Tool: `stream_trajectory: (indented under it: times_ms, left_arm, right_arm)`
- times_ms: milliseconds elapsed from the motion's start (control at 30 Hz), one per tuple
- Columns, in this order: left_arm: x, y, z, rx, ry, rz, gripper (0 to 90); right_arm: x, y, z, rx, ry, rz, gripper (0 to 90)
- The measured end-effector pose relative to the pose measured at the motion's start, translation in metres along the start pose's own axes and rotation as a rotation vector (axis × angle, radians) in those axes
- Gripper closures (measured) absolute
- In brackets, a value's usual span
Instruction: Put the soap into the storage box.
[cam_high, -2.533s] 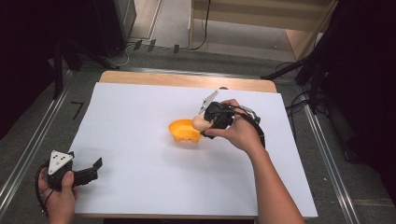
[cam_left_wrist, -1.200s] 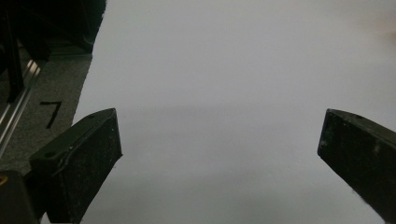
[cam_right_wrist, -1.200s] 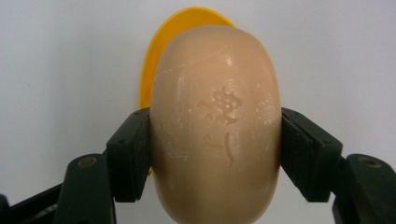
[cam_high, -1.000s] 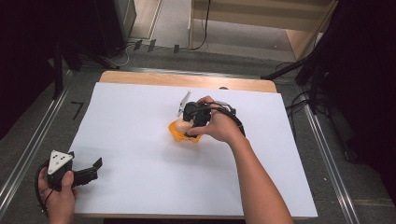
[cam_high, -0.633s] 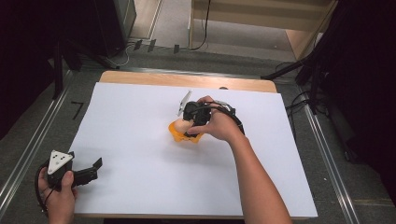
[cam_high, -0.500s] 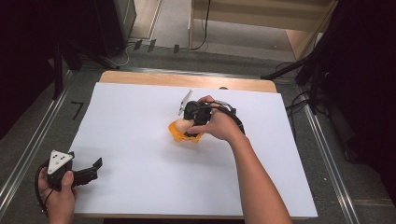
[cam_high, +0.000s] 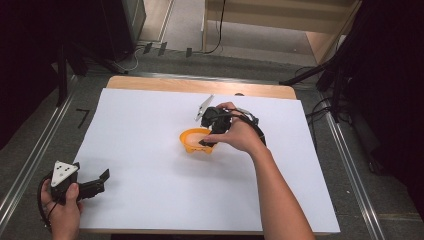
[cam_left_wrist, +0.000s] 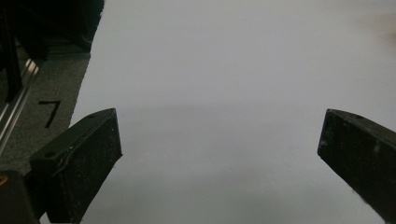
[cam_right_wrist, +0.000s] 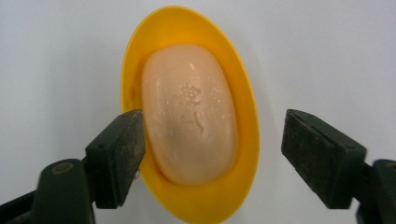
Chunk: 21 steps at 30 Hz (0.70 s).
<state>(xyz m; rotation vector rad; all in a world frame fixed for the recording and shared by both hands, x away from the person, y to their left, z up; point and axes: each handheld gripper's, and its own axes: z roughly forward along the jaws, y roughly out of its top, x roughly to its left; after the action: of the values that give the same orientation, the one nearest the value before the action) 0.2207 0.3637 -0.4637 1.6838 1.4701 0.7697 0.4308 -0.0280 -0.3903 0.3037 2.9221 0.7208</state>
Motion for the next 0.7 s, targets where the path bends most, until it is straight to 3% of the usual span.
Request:
stream_trajectory:
  times_ms: [167, 400, 533, 700]
  left_arm:
    - [0.000, 0.000, 0.000, -0.001, 0.000, 0.000, 0.0]
    - [0.000, 0.000, 0.000, -0.001, 0.001, 0.003, 0.0]
    - [0.000, 0.000, 0.000, -0.001, 0.001, 0.003, 0.0]
    - [0.000, 0.000, 0.000, -0.002, 0.005, 0.004, 0.0]
  right_arm:
    - [0.000, -0.012, -0.009, -0.021, -0.011, 0.086, 12.8]
    - [0.000, -0.032, -0.019, -0.041, -0.065, 0.189, 0.7]
    - [0.000, -0.044, -0.023, -0.052, -0.078, 0.250, 0.0]
    - [0.001, -0.061, -0.028, -0.071, -0.088, 0.292, 0.0]
